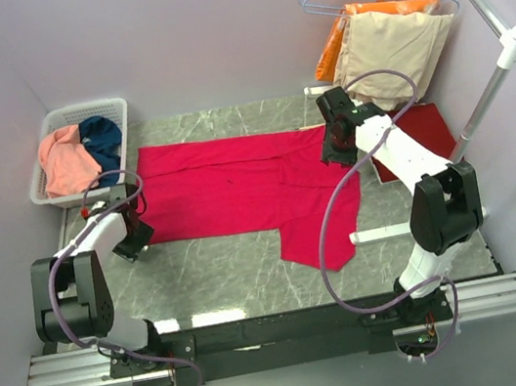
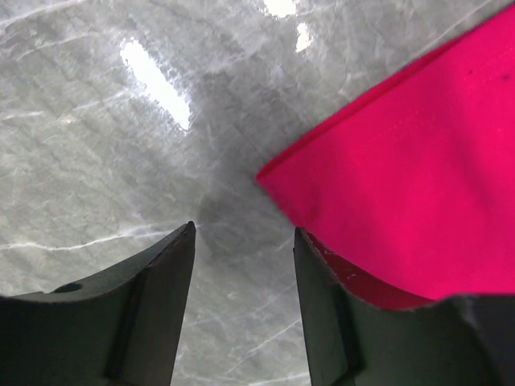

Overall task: Fold and stack the t-shirts
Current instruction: Fold the tshirt

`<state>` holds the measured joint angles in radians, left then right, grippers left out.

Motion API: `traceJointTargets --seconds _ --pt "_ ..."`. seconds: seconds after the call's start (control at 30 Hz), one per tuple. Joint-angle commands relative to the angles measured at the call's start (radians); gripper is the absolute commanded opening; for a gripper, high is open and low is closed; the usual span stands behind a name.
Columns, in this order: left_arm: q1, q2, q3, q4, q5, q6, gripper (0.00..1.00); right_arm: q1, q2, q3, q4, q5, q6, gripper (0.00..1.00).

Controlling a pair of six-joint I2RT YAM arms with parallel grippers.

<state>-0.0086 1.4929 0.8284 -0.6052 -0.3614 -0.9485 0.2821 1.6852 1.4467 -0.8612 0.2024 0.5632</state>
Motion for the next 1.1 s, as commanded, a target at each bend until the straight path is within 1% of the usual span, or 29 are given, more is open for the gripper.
traceJointTargets --seconds 0.0,0.47,0.5,0.57,0.7,0.9,1.07 --pt "0.005 0.016 0.0 0.048 0.003 -0.019 0.57 0.006 -0.025 0.0 -0.016 0.028 0.02 0.46" --pt "0.007 0.105 0.132 0.018 -0.031 -0.015 0.56 0.006 0.04 0.057 -0.033 0.008 0.02 0.45" --pt "0.03 0.11 0.139 0.016 -0.03 -0.013 0.56 0.006 0.048 0.064 -0.036 0.008 0.023 0.44" --pt "0.033 0.113 0.153 0.01 -0.034 -0.016 0.56 0.005 0.065 0.073 -0.036 0.006 0.02 0.44" --pt "0.033 0.109 0.16 0.031 -0.016 -0.013 0.56 0.006 0.1 0.107 -0.048 0.008 0.015 0.44" --pt "0.038 0.211 0.207 0.03 0.01 -0.007 0.55 0.006 0.154 0.17 -0.073 0.011 0.003 0.43" --pt "0.039 0.237 0.224 0.042 0.024 -0.006 0.55 0.006 0.18 0.193 -0.084 0.017 -0.002 0.42"
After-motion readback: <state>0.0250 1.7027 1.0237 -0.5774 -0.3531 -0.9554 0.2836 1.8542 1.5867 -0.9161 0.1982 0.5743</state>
